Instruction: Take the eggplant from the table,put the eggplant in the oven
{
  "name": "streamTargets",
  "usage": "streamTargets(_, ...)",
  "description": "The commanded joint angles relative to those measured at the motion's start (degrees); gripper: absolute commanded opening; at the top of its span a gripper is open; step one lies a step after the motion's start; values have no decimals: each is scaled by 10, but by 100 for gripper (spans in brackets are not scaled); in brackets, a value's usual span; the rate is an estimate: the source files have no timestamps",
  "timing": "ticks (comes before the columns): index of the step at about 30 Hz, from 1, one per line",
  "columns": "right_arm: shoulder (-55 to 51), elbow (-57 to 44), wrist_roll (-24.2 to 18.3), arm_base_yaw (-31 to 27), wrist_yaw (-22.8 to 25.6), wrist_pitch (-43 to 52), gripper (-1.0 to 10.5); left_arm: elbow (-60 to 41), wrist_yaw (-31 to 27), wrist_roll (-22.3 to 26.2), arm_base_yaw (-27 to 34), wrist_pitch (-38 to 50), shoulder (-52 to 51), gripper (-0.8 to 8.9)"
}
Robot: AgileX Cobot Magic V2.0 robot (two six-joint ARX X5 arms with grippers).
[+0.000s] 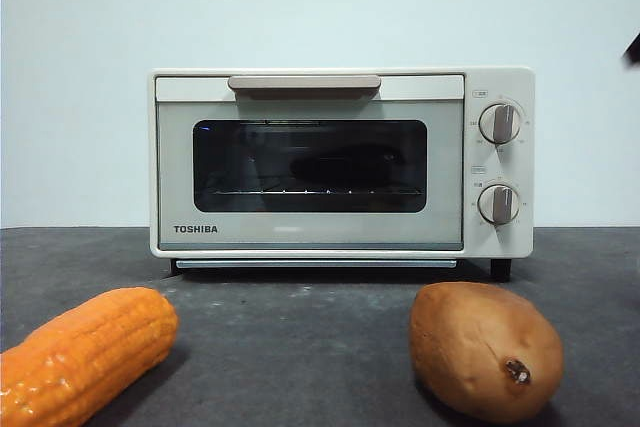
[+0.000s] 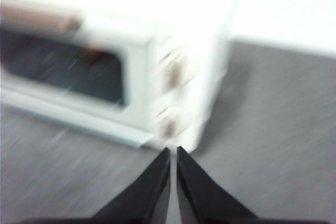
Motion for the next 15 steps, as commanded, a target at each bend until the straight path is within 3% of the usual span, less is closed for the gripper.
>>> streamTargets(1, -53, 1, -48, -47, 6, 9, 3, -12, 0, 3, 1, 10, -1, 4)
streamTargets(7, -139, -32, -45, -183, -3, 9, 3, -12, 0, 3, 1, 10, -1, 4)
streamTargets(15, -195, -131, -14, -261, -115, 9, 3, -12, 0, 3, 1, 10, -1, 4)
